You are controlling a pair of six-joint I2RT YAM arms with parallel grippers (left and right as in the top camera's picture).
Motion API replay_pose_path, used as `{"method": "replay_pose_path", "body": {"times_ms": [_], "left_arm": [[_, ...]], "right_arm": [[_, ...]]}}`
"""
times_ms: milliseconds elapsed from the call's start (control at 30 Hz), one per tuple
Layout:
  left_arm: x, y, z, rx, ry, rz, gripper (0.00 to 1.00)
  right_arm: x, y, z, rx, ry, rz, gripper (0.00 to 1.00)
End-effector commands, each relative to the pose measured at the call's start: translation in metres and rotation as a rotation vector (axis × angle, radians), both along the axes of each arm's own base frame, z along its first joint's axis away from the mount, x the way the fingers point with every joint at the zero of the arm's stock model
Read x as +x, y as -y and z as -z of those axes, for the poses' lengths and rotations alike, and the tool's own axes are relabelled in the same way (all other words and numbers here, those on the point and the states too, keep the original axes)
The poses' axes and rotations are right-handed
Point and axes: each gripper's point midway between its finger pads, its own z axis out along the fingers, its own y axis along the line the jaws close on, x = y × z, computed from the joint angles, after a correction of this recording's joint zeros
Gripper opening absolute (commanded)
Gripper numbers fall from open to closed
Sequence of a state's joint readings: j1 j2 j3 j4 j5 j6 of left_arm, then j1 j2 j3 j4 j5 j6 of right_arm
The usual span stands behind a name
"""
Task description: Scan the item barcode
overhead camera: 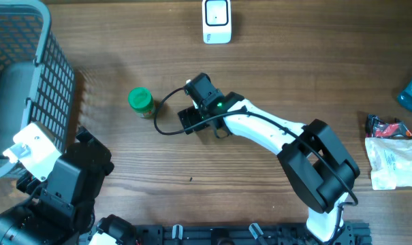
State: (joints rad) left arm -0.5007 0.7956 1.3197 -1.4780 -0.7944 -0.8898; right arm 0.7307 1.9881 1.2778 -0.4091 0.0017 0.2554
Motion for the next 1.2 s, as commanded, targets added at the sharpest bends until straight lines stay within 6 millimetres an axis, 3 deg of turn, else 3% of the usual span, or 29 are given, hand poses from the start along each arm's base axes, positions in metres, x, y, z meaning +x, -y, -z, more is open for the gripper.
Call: {"method": "replay_pose_path", "body": {"times_ms": [0,167,333,533,800,933,1033,1167], "left_arm": [[0.0,-0.002,-0.002,-0.012,0.011,-0.019,1.0],[0.0,-0.002,-0.002,-0.012,0.011,-0.019,1.0],[0.0,-0.002,-0.002,-0.012,0.011,-0.019,1.0],[0.0,-0.002,-0.002,-0.012,0.011,-0.019,1.0],[0.0,-0.002,-0.002,-0.012,0.011,-0.019,1.0],[0.0,-0.002,-0.002,-0.012,0.011,-0.019,1.0],[0.0,-0.002,-0.002,-0.012,0.011,-0.019,1.0],[0.0,-0.002,-0.002,-0.012,0.011,-0.019,1.0]], "right_arm": [[-0.007,0.006,0.016,-0.026,-0.025,0.032,1.0],[-0.005,0.008,0.022,-0.04,-0.024,0.04,0.99],[-0.005,0.009,0.037,-0.051,-0.039,0.046,0.87],[-0.005,0.008,0.037,-0.05,-0.038,0.046,0.73],[0.0,0.004,0.031,-0.041,-0.014,0.026,0.66],[0.012,0.002,0.006,-0.044,0.064,0.004,0.65],[0.021,-0.002,-0.029,-0.025,0.141,-0.028,0.65],[0.028,0.0,-0.091,0.041,0.26,-0.003,0.65]]}}
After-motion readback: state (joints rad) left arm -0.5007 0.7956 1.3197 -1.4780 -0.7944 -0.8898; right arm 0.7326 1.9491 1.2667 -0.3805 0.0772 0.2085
